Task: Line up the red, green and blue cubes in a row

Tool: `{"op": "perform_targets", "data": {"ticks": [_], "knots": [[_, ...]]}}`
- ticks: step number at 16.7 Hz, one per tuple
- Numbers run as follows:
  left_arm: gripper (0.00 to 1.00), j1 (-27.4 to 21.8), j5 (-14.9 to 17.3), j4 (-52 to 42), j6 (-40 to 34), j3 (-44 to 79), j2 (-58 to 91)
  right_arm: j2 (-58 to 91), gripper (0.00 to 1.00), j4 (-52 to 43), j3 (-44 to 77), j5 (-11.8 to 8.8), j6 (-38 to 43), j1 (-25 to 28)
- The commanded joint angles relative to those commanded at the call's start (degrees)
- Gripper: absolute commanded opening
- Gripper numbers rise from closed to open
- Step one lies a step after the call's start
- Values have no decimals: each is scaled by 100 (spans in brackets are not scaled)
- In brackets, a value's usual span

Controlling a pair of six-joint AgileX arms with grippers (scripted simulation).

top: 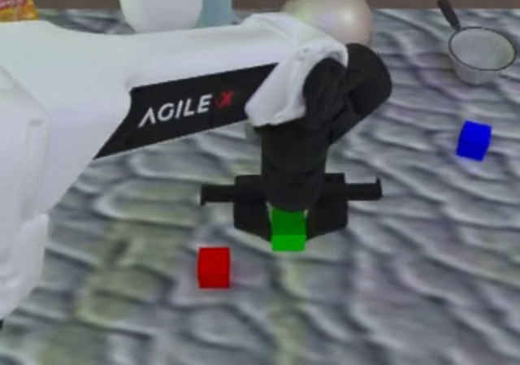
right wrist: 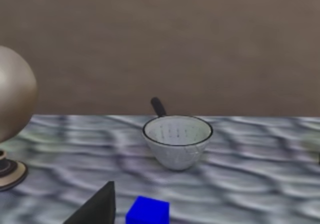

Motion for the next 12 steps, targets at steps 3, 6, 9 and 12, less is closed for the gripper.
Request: {"op": "perform_targets", "data": {"ticks": [3, 6, 9, 12], "knots": [[0, 11, 2, 648, 0, -426, 180, 0, 100, 0, 0, 0, 0, 0], [0, 8, 0, 981, 0, -680, 299, 0, 100, 0, 0, 0, 0, 0], [0, 7, 0, 984, 0, -683, 300, 0, 100, 0, 0, 0, 0, 0], [23, 7, 0, 984, 0, -683, 300, 0, 100, 0, 0, 0, 0, 0]]}}
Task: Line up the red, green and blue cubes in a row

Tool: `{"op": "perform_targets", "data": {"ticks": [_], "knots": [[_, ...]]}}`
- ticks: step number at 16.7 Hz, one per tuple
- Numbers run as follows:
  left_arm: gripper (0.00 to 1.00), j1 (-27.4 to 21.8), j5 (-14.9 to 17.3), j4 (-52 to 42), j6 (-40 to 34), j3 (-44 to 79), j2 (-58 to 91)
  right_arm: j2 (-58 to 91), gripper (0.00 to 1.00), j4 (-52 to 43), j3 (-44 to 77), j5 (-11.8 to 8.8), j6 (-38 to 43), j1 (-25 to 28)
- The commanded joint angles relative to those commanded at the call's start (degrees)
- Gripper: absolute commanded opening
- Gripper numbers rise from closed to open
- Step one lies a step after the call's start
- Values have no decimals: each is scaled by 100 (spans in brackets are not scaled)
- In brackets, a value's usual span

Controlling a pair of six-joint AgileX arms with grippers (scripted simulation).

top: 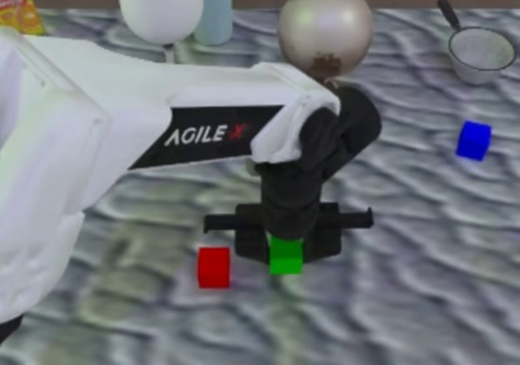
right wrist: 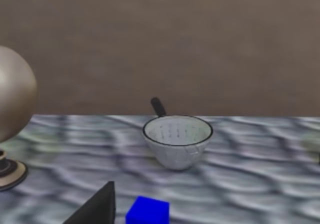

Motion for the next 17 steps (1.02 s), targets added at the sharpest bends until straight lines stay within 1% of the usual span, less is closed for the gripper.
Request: {"op": "perform_targets", "data": {"ticks": [10, 11, 17], "knots": [[98, 0, 0, 0, 0, 0, 0, 0, 100, 0, 0, 0, 0, 0], [100, 0, 0, 0, 0, 0, 0, 0, 100, 0, 0, 0, 0, 0], [100, 0, 0, 0, 0, 0, 0, 0, 100, 0, 0, 0, 0, 0]]}}
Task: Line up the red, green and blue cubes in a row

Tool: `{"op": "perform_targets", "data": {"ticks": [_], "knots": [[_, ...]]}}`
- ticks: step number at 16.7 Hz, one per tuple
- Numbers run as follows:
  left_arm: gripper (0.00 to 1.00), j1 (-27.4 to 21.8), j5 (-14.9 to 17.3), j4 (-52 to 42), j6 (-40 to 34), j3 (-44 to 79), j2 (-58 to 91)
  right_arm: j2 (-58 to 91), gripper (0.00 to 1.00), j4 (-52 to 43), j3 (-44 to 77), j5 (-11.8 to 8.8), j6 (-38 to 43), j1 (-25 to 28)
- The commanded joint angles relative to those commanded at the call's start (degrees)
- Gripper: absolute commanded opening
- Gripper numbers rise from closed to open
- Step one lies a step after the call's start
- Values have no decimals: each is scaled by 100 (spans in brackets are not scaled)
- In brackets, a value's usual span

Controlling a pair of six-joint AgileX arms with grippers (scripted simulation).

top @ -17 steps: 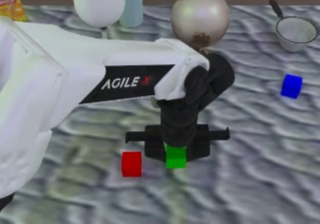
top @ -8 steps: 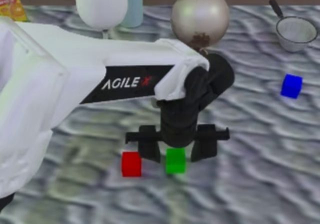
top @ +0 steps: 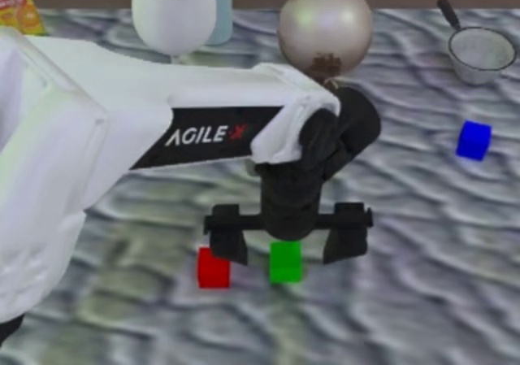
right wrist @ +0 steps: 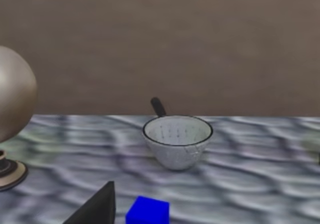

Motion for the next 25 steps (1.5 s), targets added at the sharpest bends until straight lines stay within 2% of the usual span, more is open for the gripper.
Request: {"op": "perform_targets", "data": {"ticks": [4, 11, 17, 21, 25], "knots": [[100, -11, -1, -100, 4, 92, -26, 0, 100, 0, 0, 0, 0, 0], [100, 90, -4, -1375, -26, 957, -411, 0, 100, 0, 0, 0, 0, 0], [100, 88, -7, -1356, -18, 919, -455, 57, 100, -40, 57, -5, -36, 8], [100, 475, -47, -885, 85, 231, -1208, 882, 100, -602, 880, -31, -529, 74], [100, 1235, -88, -7, 367, -1136, -2853, 2659, 100, -1658, 2587, -26, -1444, 144]]}}
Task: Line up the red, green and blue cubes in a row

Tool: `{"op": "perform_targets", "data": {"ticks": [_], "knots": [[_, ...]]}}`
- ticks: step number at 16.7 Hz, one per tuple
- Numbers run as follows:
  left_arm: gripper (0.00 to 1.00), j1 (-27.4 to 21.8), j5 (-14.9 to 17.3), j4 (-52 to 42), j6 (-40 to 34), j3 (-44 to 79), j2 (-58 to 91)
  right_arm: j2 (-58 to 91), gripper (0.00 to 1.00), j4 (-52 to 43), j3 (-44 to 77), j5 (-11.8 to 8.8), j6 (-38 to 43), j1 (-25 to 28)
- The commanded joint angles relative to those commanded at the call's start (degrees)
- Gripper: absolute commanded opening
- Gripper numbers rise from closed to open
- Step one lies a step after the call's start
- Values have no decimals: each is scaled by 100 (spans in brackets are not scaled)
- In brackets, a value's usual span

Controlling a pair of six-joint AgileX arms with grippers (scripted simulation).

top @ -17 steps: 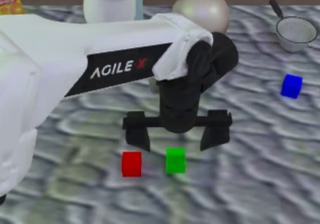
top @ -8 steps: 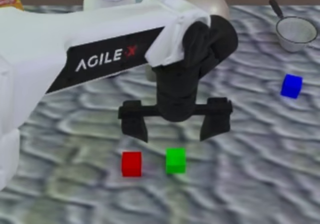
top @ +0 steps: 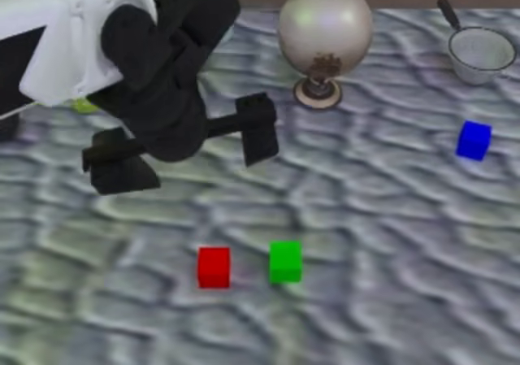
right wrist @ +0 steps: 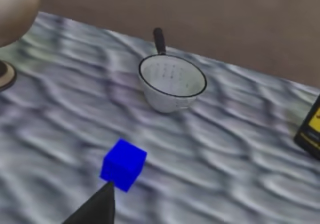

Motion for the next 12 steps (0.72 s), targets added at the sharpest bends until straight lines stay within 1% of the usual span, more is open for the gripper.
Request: {"op": "perform_targets", "data": {"ticks": [5, 9, 12], "knots": [[100, 1190, -20, 1424, 786, -2369, -2886, 3315, 100, -1731, 2837, 39, -1474, 99], [100, 2134, -12, 2672, 1749, -4402, -5305, 6118, 100, -3184, 5085, 74, -2692, 193], [100, 2704, 13, 3528, 2518, -5679, -6836, 7882, 100, -4157, 6574, 89, -3511, 257]]}}
